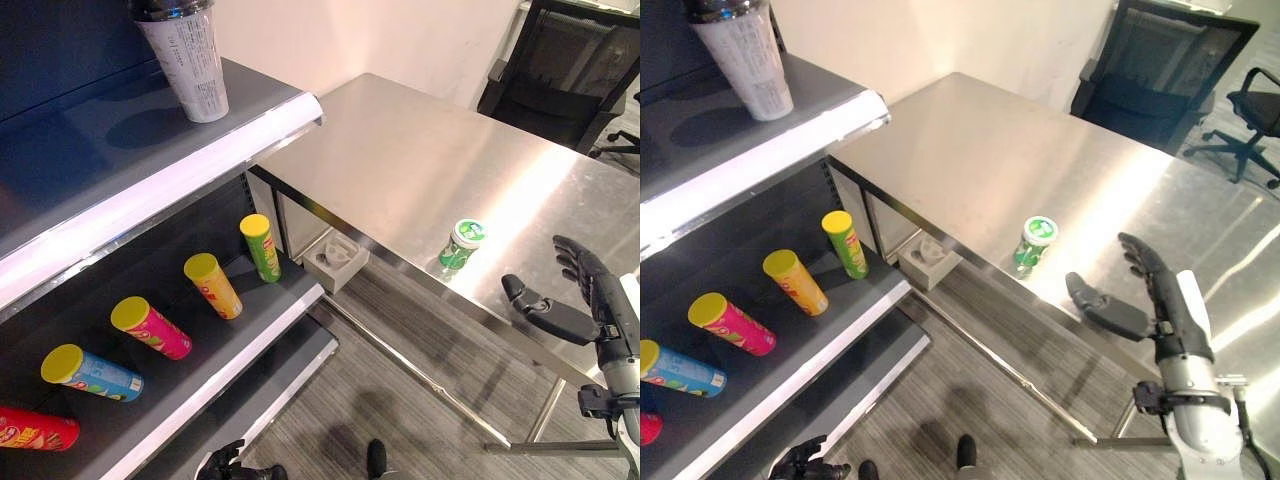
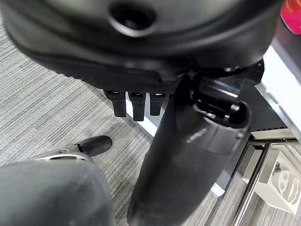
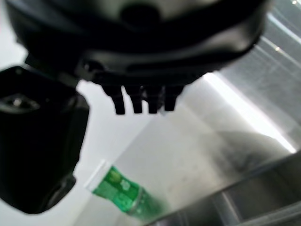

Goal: Put the goods on the table back onto the shelves and tidy them up.

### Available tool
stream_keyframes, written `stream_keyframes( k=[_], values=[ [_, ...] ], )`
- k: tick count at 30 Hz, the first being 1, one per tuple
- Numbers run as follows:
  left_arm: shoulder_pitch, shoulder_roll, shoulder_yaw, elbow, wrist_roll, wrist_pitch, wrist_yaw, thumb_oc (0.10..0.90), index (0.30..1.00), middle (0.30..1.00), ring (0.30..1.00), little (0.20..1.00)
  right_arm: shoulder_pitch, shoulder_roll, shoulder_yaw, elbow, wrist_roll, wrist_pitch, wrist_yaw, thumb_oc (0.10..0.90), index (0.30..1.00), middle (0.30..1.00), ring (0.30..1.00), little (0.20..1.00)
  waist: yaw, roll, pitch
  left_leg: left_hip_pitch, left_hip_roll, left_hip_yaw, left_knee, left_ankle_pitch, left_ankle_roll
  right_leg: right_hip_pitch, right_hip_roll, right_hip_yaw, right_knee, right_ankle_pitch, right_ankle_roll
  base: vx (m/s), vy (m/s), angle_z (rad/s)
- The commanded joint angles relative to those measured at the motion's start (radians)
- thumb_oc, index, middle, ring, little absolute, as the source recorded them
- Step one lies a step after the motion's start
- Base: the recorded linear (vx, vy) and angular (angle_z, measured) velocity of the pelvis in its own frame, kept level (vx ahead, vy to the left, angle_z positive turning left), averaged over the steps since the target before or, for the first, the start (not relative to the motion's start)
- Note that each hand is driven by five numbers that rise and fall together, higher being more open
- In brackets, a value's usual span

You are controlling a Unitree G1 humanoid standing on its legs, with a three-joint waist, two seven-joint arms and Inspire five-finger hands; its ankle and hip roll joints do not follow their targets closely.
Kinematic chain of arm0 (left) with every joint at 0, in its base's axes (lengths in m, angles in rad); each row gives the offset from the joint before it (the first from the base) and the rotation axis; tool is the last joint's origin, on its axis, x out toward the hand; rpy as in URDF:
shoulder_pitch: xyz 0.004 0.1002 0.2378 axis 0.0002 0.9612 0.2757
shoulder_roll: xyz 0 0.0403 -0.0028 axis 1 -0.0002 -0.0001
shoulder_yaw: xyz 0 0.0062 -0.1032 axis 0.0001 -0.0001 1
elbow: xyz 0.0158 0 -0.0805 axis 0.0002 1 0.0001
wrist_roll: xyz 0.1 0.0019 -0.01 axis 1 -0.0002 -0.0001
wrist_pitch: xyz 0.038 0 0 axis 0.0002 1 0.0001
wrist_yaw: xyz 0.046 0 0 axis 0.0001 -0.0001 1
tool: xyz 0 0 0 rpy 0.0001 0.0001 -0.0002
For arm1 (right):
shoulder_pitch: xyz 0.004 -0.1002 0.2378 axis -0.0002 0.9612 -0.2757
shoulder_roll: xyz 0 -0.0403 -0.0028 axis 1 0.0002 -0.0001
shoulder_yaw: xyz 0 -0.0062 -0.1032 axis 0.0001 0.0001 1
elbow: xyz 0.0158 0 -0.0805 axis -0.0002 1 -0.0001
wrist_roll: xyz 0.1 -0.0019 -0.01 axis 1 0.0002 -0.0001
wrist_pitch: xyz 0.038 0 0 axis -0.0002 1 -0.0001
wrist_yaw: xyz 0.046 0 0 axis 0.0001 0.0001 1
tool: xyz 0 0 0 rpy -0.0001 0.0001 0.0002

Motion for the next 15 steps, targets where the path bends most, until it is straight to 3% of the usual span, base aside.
stream_keyframes(
  k=[1, 15],
  values=[
    [-0.049, 0.073, -0.009, 0.004, 0.019, -0.064, -0.005, 0.8, 0.9, 0.9, 0.9, 0.9, -0.078, -0.093, -0.041, -0.095, -0.05, -0.071, -0.035, 0.8, 0.9, 0.9, 0.9, 0.9, 0.016, -0.044, -0.05, 0.001, 0.044, -0.003, 0.004, -0.051, -0.022, -0.012, -0.111, 0.003, 0.053, -0.067, 0.114, 0.0, 0.0, 0.0],
    [-0.043, 0.086, -0.01, 0.011, 0.024, -0.054, -0.001, 0.8, 0.9, 0.9, 0.9, 0.9, -0.124, -0.087, 0.018, 0.035, -0.172, -0.038, -0.111, 0.8, 0.9, 0.9, 0.9, 0.9, 0.049, -0.052, -0.052, -0.008, 0.036, -0.027, 0.003, -0.052, -0.019, 0.005, -0.119, -0.025, 0.05, -0.069, 0.116, 0.01, -0.005, 0.04]
  ],
)
